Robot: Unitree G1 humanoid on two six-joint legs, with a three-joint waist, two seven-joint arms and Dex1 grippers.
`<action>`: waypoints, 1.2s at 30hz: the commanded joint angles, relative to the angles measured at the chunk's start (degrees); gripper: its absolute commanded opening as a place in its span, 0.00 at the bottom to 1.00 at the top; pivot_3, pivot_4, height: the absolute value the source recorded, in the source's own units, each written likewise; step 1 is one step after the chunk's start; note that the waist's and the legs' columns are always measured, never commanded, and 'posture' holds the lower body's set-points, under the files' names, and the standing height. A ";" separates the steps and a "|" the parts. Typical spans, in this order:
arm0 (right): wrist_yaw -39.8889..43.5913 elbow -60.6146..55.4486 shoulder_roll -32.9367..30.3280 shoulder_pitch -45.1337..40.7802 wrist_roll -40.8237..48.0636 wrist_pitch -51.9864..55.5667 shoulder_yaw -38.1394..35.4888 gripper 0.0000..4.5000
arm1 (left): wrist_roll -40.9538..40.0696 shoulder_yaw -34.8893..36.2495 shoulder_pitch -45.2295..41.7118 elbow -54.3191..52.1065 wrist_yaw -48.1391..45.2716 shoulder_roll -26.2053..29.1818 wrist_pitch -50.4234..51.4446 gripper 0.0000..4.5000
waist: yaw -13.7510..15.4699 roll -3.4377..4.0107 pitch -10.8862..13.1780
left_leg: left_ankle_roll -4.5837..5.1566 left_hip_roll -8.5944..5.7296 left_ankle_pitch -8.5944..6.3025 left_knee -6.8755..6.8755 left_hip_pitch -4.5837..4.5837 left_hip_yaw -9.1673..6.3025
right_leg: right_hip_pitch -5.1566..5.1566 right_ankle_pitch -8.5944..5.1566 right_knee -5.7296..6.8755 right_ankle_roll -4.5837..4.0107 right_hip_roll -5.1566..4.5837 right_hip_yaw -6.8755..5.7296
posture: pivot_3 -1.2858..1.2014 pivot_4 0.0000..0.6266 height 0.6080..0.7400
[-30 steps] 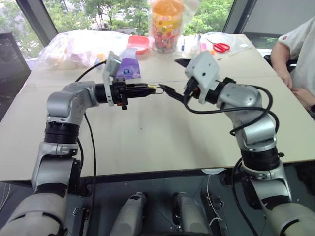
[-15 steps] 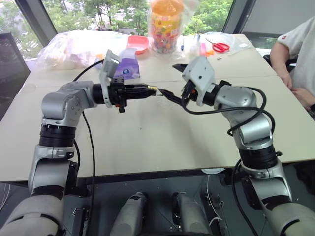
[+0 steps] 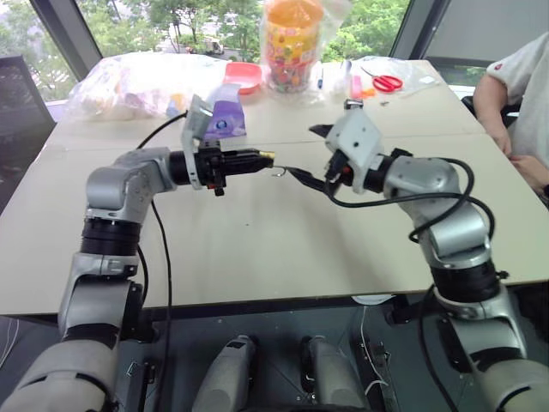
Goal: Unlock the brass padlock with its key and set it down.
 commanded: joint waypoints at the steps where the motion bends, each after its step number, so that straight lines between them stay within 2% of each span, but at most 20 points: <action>1: 0.75 -5.99 -6.13 4.05 0.18 12.63 -1.04 0.94 | 1.30 -0.38 -0.55 3.78 4.20 -3.52 0.56 0.00 | 0.41 -0.02 0.00 | 0.02 -0.01 -0.01 0.00 0.00 0.02 | 0.01 0.00 0.00 -0.01 -0.04 0.00 | 0.52 0.24 1.00; 4: 0.36 -12.31 -5.21 7.34 6.09 25.39 -5.11 0.94 | 2.53 -1.25 -0.37 8.92 6.46 -7.34 1.24 0.00 | 0.88 -0.03 -0.01 | 0.08 0.00 -0.04 0.01 -0.01 0.04 | 0.02 -0.01 -0.05 0.02 -0.05 0.01 | 0.52 0.24 1.00; 8: -0.68 -18.68 -2.62 6.06 11.77 38.51 -8.18 0.94 | 4.89 -3.31 -1.91 16.56 6.12 -11.38 1.16 0.00 | 0.64 -0.02 -0.01 | 0.09 0.03 -0.05 0.02 -0.08 0.09 | -0.06 0.09 -0.03 0.18 -0.05 0.02 | 0.52 0.24 1.00; 12: -2.74 -21.64 -2.62 5.24 13.74 42.17 -6.81 0.94 | 6.94 -2.85 -5.08 26.10 6.47 -14.77 -1.11 0.00 | 0.98 -0.03 -0.01 | 0.10 0.03 -0.06 0.08 -0.09 0.09 | 0.00 0.01 -0.10 0.28 -0.07 -0.04 | 0.52 0.24 1.00; 14: -4.39 -22.56 -1.51 4.75 14.51 43.67 -6.09 0.94 | 9.10 -2.05 -7.73 34.74 9.43 -17.58 -5.00 0.00 | 1.14 -0.04 -0.01 | 0.11 0.03 -0.08 0.10 -0.13 0.09 | 0.01 0.00 -0.15 0.29 -0.08 -0.05 | 0.52 0.24 1.00; 17: -6.19 -22.73 -1.32 4.46 15.25 44.23 -5.29 0.94 | 11.52 -1.72 -9.76 41.54 9.55 -19.59 -8.66 0.00 | 1.10 -0.05 -0.01 | 0.18 -0.02 -0.11 0.14 -0.17 0.12 | 0.03 0.02 -0.20 0.33 -0.16 -0.08 | 0.52 0.24 1.00; 19: -7.17 -22.38 -1.45 4.38 15.49 44.00 -5.03 0.95 | 12.34 -1.13 -10.71 43.65 8.40 -19.88 -9.40 0.23 | 0.99 -0.05 -0.01 | 0.26 -0.05 -0.16 0.15 -0.19 0.15 | 0.01 0.10 -0.21 0.33 -0.19 -0.08 | 0.52 0.24 1.00; 23: -8.64 -21.69 -1.11 4.26 16.24 43.70 -5.06 0.95 | 11.86 1.25 -11.97 45.21 7.49 -19.18 -8.82 0.58 | 0.92 -0.05 -0.01 | 0.30 -0.04 -0.19 0.13 -0.23 0.18 | -0.07 0.13 -0.18 0.32 -0.18 -0.07 | 0.52 0.24 1.00; 26: -9.68 -21.57 -0.63 4.45 16.79 43.47 -4.88 0.95 | 13.14 2.23 -11.61 45.16 10.27 -17.27 -9.52 0.84 | 0.87 -0.05 -0.01 | 0.30 -0.04 -0.19 0.15 -0.23 0.19 | -0.07 0.13 -0.16 0.32 -0.18 -0.07 | 0.52 0.24 1.00; 29: -10.27 -21.90 -1.35 5.26 17.09 42.84 -4.76 0.95 | 16.62 0.50 -9.55 41.38 12.09 -13.29 -12.34 0.84 | 0.79 -0.06 -0.02 | 0.30 -0.04 -0.19 0.17 -0.23 0.19 | -0.06 0.14 -0.16 0.33 -0.17 -0.07 | 0.52 0.24 1.00; 31: -10.48 -21.41 -2.72 6.21 16.79 41.39 -4.98 0.95 | 16.60 0.97 -7.20 35.21 11.19 -9.93 -12.43 0.84 | 0.27 -0.05 -0.02 | 0.30 -0.03 -0.19 0.17 -0.23 0.20 | -0.07 0.15 -0.15 0.32 -0.16 -0.04 | 0.52 0.24 1.00; 36: -11.55 -18.17 -4.23 8.34 15.27 34.88 -5.85 0.95 | 11.39 4.75 3.89 8.34 13.39 -3.80 -4.21 0.84 | -0.35 -0.05 -0.02 | 0.29 -0.02 -0.19 0.07 -0.24 0.18 | -0.14 0.15 -0.16 0.31 -0.19 -0.01 | 0.52 0.24 1.00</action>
